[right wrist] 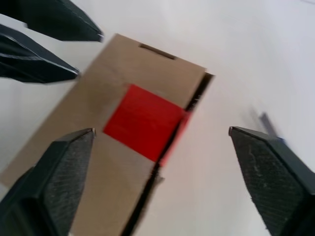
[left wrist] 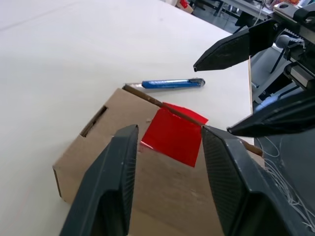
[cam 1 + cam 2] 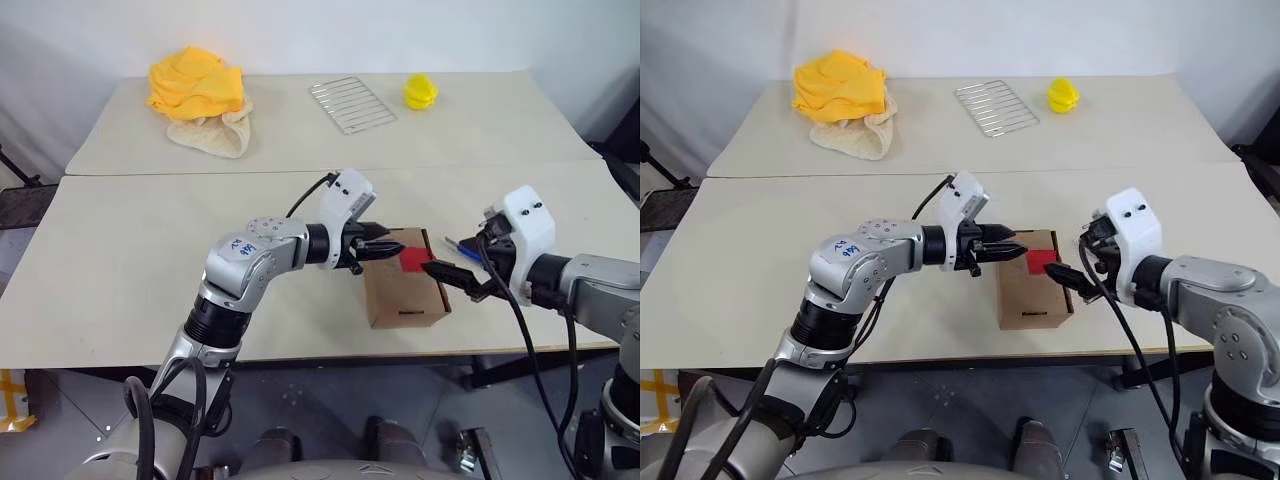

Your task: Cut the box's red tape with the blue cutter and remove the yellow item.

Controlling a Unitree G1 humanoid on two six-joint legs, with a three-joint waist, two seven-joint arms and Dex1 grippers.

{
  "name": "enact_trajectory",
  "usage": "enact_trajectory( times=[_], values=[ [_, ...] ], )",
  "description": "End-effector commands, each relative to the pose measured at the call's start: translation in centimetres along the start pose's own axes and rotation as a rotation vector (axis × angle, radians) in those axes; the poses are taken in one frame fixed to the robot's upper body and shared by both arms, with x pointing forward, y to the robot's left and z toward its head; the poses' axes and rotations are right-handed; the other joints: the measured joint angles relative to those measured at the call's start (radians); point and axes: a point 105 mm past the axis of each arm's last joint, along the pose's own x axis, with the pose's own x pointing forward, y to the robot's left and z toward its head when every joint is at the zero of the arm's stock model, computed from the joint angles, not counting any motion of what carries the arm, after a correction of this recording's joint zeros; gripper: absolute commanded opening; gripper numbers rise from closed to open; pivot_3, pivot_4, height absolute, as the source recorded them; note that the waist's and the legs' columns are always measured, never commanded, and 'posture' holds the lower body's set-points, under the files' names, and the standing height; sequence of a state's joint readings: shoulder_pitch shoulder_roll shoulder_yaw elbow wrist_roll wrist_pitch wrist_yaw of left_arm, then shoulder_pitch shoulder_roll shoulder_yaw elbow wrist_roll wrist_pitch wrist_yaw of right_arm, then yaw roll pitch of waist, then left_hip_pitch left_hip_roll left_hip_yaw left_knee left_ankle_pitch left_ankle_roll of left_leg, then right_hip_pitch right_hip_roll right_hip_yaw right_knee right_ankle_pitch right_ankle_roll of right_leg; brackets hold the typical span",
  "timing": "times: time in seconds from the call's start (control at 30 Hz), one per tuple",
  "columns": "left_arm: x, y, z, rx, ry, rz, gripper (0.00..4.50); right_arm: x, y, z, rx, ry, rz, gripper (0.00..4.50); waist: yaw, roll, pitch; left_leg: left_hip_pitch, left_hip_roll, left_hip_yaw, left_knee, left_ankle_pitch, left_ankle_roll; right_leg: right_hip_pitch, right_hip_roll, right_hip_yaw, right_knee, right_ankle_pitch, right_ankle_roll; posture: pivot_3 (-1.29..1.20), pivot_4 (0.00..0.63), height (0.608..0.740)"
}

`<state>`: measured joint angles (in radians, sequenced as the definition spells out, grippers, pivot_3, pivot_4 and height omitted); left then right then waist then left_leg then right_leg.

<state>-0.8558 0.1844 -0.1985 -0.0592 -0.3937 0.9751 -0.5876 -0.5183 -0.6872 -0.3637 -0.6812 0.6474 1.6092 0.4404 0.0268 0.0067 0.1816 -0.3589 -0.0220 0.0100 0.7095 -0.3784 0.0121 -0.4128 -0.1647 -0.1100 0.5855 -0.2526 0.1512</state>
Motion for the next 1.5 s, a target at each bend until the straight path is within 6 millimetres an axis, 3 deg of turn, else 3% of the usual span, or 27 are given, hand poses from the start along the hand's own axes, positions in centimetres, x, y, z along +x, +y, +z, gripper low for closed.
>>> enact_trajectory(
  times=[0.03,0.1,0.23,0.33,0.7,1.03,1.23,1.5],
  values=[
    [0.2,-0.3,0.9,0.042,-0.016,-0.03,2.26,-1.2,-0.9,0.6,-0.019,-0.041,-0.077,4.5,0.001,0.0,0.0,0.0,0.0,0.0,0.0,0.0,0.0,0.0,0.0,0.0,0.0,0.0,0.0,0.0,0.15,0.74],
    [0.3,-0.2,0.6,0.048,-0.002,-0.034,2.6,-1.5,-1.0,0.5,-0.021,-0.046,-0.091,4.5,0.0,0.0,0.0,0.0,0.0,0.0,0.0,0.0,0.0,0.0,0.0,0.0,0.0,0.0,0.0,0.0,0.15,0.74],
    [0.5,0.3,1.3,0.045,-0.038,-0.014,3.83,-2.2,-1.5,0.4,-0.02,-0.051,-0.123,4.5,0.001,0.0,0.0,0.0,0.0,0.0,0.0,0.0,0.0,0.0,0.0,0.0,0.0,0.0,0.0,0.0,0.15,0.74],
    [0.5,-0.2,1.6,0.02,-0.038,-0.064,3.41,-2.6,-1.9,0.1,-0.019,-0.043,-0.143,4.5,0.002,0.0,0.0,0.0,0.0,0.0,0.0,0.0,0.0,0.0,0.0,0.0,0.0,0.0,0.0,0.0,0.15,0.74],
    [1.0,-0.4,-0.5,-0.017,0.068,-0.101,0.02,-1.3,-0.6,-1.5,0.024,-0.002,-0.082,4.5,0.0,0.0,0.0,0.0,0.0,0.0,0.0,0.0,0.001,0.0,0.0,0.0,0.0,0.0,0.0,0.0,0.15,0.74],
    [0.8,0.2,-3.2,-0.012,0.18,-0.057,0.02,0.1,-0.3,-2.9,0.068,0.054,-0.057,4.5,0.0,0.0,0.0,0.0,0.0,0.0,0.0,0.0,0.001,0.0,0.0,0.0,0.0,0.0,0.0,0.0,0.15,0.74],
    [0.8,0.0,-3.5,-0.005,0.19,-0.064,0.02,0.3,-0.3,-4.1,0.074,0.094,-0.06,4.5,0.0,0.0,0.0,0.001,0.0,0.0,0.0,0.0,0.001,0.0,0.0,0.0,0.0,0.0,0.0,0.0,0.15,0.74],
    [1.2,-0.4,-4.3,0.024,0.218,-0.1,0.02,-0.3,-2.4,-4.3,0.125,0.074,-0.136,4.5,0.003,0.0,0.0,0.002,0.0,0.0,0.0,0.0,0.001,0.002,0.0,0.0,0.0,0.0,0.0,0.0,0.15,0.74]
  ],
)
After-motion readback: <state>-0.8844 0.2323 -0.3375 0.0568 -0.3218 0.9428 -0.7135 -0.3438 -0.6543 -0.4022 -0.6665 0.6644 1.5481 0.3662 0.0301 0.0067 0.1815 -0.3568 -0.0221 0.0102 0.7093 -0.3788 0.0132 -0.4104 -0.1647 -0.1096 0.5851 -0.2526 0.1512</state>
